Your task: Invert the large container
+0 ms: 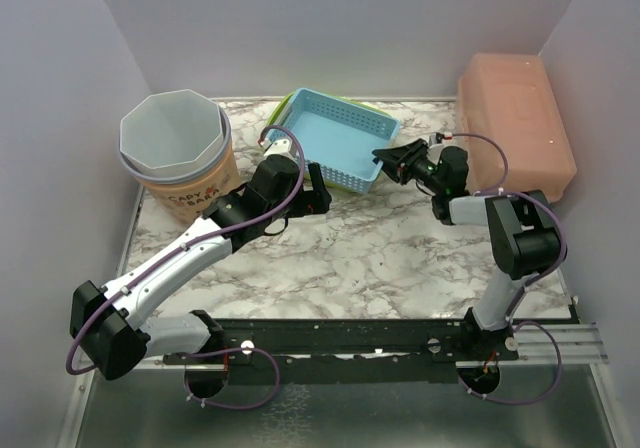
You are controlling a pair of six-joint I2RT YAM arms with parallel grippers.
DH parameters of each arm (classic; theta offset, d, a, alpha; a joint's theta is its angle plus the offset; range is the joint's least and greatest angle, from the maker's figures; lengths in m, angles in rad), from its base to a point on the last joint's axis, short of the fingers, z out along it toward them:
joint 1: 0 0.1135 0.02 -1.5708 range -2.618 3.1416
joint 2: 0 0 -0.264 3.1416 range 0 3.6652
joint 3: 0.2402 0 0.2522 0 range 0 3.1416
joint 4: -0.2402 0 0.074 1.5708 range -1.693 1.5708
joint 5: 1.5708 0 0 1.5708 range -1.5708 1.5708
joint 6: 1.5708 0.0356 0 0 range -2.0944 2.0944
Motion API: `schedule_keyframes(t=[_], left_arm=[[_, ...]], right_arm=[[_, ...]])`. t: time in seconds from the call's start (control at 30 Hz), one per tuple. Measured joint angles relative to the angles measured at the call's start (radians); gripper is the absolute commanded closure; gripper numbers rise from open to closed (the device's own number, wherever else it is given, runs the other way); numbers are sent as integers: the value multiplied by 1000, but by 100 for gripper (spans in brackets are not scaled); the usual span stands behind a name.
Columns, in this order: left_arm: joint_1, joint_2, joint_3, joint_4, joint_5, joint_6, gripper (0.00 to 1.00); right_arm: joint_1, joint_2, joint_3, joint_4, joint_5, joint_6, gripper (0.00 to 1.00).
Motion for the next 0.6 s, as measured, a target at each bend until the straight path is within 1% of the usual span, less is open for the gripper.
schedule_keyframes(t=[0.07, 0.17, 0.33, 0.47, 0.53, 0.6], left_arm=[[0, 0, 0, 0, 0, 0, 1], [0, 0, 0, 0, 0, 0, 1], [0, 0, 0, 0, 0, 0, 1], [0, 0, 0, 0, 0, -1, 1], [0, 0, 0, 0, 0, -1, 1], [0, -1, 0, 0, 0, -1, 1]], right_arm=[[0, 13, 1, 10, 2, 14, 58], [0, 21, 6, 21, 9, 29, 54], [0, 51, 25, 76, 14, 65, 55], [0, 76, 56, 90, 14, 84, 54], [0, 77, 67, 83, 13, 88, 56], [0, 77, 84, 68, 13, 87, 61]])
